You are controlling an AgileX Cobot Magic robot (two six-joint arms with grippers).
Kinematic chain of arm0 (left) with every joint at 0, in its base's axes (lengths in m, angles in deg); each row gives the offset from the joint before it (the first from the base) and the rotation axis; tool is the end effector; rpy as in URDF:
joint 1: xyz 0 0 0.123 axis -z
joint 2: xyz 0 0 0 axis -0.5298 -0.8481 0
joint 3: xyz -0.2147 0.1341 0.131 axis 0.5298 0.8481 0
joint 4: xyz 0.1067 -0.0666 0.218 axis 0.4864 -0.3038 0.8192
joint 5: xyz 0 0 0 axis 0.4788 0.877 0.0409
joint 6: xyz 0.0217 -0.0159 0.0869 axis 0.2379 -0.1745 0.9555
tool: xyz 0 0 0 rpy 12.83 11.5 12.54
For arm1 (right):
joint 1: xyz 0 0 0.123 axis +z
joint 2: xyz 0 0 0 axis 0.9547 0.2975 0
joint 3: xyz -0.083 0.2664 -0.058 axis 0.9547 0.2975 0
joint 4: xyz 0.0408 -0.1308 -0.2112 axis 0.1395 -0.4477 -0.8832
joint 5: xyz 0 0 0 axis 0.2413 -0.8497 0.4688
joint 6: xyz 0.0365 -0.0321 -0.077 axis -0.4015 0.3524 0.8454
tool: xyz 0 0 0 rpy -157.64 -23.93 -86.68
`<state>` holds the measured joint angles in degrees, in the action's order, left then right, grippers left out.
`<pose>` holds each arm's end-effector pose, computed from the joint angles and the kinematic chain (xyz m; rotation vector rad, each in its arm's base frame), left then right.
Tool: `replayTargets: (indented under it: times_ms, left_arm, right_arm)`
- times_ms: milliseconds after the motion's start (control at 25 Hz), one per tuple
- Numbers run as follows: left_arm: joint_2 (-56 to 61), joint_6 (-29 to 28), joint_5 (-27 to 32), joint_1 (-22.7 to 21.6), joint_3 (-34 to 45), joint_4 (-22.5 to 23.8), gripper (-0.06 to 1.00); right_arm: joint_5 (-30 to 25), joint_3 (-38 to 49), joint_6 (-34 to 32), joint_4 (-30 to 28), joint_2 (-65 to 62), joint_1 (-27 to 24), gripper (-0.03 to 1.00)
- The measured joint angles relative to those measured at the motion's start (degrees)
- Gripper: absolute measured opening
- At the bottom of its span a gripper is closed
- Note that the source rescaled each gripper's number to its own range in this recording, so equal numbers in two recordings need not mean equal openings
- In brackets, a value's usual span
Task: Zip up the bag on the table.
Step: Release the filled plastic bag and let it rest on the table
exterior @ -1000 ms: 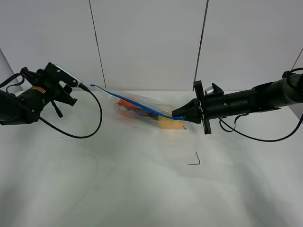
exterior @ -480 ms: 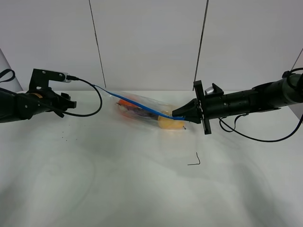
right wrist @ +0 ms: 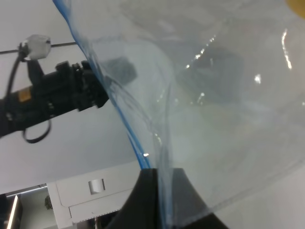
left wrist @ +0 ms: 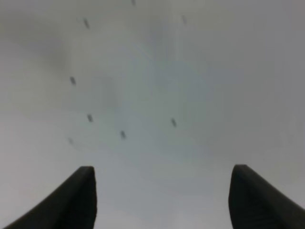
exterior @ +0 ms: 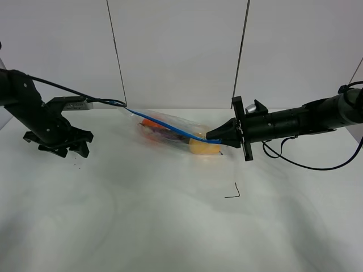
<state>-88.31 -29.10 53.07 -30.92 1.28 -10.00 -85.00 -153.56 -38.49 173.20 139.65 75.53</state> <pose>0.3738 -0.0124 0.1705 0.1765 2.7772 -0.0627 0.3701 0.1030 0.1459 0.2998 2.5262 1.8077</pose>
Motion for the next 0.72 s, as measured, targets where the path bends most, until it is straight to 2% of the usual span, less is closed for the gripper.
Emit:
replayTargets:
  times_ms: [120,320,560,720]
  left_arm:
    - [0.06,-0.77,6.62,0.00,-4.45,-0.71,0.84]
    - [0.08,-3.24,15.48,0.00,-11.35,-1.15,0.98]
    - [0.08,-5.97,30.73,0.00,-19.29,-0.51,1.00]
    - [0.59,-6.56,32.76,0.00,-21.86,1.04,1.00]
  right_arm:
    - [0.00,0.00,0.00,0.00,0.00,0.00,0.00]
    - [0.00,0.00,0.00,0.00,0.00,0.00,0.00]
    - [0.00,0.00,0.00,0.00,0.00,0.00,0.00]
    - [0.00,0.00,0.00,0.00,0.00,0.00,0.00]
